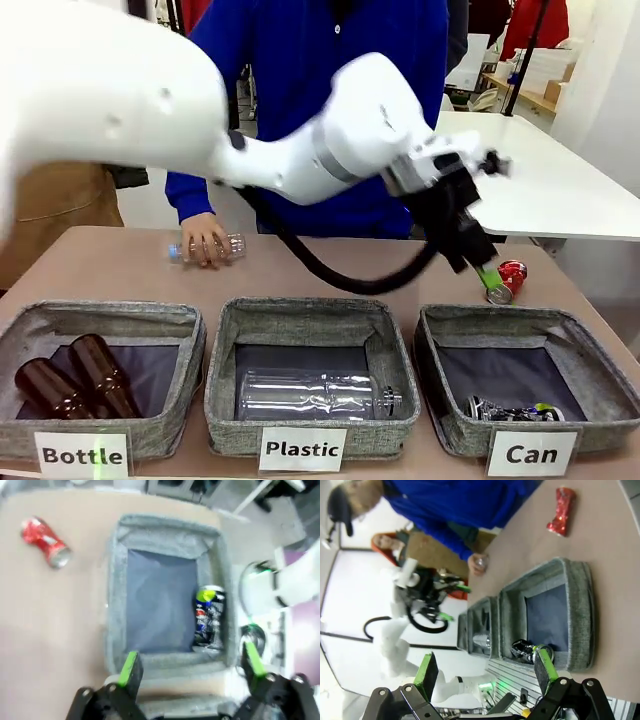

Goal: Sort the can waste into the basket.
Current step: Pick up the can waste from the table and place it in the right Fabric basket.

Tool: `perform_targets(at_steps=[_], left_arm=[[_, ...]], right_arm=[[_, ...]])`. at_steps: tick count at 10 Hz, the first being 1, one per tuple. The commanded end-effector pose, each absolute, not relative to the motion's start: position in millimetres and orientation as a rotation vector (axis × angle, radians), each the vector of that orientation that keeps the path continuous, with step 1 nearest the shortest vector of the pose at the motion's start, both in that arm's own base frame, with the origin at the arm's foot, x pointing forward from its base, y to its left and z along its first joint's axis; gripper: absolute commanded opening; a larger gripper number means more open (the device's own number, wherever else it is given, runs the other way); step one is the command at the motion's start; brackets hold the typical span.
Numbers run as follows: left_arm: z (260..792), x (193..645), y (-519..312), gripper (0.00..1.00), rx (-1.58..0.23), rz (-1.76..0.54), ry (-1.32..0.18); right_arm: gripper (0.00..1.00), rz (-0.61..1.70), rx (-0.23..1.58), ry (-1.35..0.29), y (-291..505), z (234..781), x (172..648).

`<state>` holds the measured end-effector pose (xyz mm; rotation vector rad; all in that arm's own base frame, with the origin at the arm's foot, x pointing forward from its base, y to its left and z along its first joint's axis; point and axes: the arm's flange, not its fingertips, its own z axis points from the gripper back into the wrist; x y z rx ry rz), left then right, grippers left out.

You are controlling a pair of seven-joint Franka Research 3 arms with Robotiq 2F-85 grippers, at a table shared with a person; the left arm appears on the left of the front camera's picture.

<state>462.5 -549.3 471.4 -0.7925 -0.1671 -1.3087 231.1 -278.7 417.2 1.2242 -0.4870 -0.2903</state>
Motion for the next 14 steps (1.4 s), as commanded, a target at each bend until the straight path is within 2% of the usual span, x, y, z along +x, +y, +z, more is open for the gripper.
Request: perform_targets(at_steps=[1, 3, 5, 6, 7, 9, 11, 13, 14], left_arm=[[508.5, 430.8, -443.6, 1.00, -0.909, -1.143, -0.177], [526.8, 432.1, -347.4, 1.00, -0.968, -0.856, -0.215], [519.0, 456.2, -244.5, 1.00, -1.081, -0.566, -0.149], [508.8, 465.8, -173.1, 1.00, -1.230, -0.423, -0.106], [496.4, 473.3, -104.8, 1.00, -1.326, -0.258, -0.173], [453.7, 467.2, 24.0, 1.00, -1.561, -0.040, -0.233], [385.5, 425.5, 135.3, 1.00, -1.706, 0.120, -0.318], [333.0, 404.8, 178.8, 1.00, -1.728, 0.118, -0.314], [314.7, 407.7, 184.7, 1.00, -1.752, 0.129, -0.320]], right_arm=[[1.00, -0.254, 1.155, -0.365, -218.2, 423.1, 277.5], [1.00, -0.169, 1.203, -0.269, -148.8, 425.6, 308.5], [1.00, -0.104, 1.255, -0.241, -80.9, 427.1, 329.7], [1.00, -0.075, 1.261, -0.200, -46.7, 428.1, 334.7], [1.00, -0.079, 1.254, -0.153, -21.1, 428.0, 341.7], [1.00, -0.130, 1.295, -0.118, 9.8, 437.0, 359.1], [1.00, -0.176, 1.330, -0.134, 5.5, 452.8, 370.7], [1.00, -0.246, 1.404, -0.200, -19.7, 472.1, 386.0], [1.00, -0.145, 1.326, -0.133, 2.6, 449.7, 369.0]])
